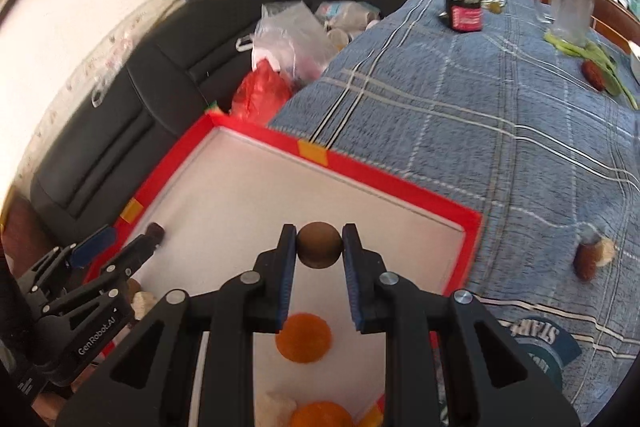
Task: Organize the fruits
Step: 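Open the left gripper to drop the red date into the tray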
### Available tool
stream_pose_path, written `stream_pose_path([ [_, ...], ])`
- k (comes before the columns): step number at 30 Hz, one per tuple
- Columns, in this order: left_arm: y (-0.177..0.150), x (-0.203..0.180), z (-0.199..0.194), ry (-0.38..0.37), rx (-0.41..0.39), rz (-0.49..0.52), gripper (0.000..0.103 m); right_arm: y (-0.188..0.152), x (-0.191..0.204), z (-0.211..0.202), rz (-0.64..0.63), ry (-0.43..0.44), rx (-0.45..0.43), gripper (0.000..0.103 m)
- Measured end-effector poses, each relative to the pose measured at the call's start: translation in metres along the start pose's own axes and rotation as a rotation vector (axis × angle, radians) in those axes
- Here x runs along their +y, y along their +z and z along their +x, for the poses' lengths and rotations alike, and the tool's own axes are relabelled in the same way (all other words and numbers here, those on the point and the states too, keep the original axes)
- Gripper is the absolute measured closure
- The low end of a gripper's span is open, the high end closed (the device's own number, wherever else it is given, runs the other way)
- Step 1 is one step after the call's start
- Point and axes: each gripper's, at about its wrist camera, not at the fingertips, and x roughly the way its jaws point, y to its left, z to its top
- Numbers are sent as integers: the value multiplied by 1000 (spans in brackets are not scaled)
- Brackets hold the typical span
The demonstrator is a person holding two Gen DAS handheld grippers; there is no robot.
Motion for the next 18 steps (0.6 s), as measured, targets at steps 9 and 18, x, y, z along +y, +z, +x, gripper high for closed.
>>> stream_pose_path([
  [9, -18, -40, -34, -91, -55, 31, 26, -15, -58, -54, 67, 12, -89, 78],
  [18, -32, -98, -55, -167, -74, 110, 25, -42, -155, -111, 132, -99, -168, 78],
])
